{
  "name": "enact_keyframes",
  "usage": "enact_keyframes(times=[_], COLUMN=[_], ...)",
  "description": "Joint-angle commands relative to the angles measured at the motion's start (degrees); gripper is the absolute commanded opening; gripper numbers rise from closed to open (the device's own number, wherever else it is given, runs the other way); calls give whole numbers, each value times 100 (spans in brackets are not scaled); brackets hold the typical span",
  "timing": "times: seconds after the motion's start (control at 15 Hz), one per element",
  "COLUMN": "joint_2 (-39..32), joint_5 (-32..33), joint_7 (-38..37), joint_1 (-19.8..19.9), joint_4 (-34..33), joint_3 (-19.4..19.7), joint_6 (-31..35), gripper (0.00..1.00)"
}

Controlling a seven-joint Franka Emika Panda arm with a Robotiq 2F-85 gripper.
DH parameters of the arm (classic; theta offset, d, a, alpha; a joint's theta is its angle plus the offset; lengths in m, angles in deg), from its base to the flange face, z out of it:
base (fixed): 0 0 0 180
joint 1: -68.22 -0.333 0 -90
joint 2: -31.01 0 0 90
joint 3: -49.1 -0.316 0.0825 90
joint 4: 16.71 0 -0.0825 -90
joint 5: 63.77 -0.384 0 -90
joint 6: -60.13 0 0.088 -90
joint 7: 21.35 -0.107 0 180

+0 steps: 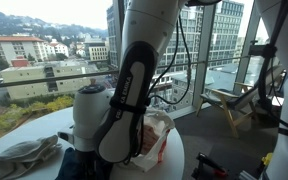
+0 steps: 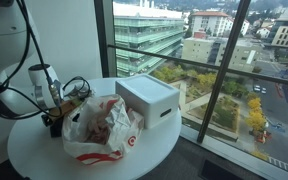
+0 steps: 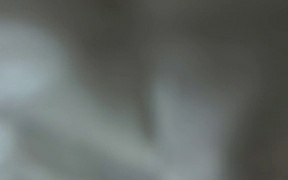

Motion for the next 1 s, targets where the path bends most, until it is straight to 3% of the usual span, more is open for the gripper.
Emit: enact_keyframes(times=[0.0,0.6,0.67,0.73,0.93], joint_2=[-259,-392,-394,-394,-366], joint_5=[108,379,384,377,359], joint_7=[279,635,663,705,741], joint_1=[172,168,164,184,172], joint_4=[-154,-111,-112,-107,-104], joint_3=[-198,-150,-143,-160,-142], joint_6=[162,259,255,253,249], gripper=[100,100,75,73,50])
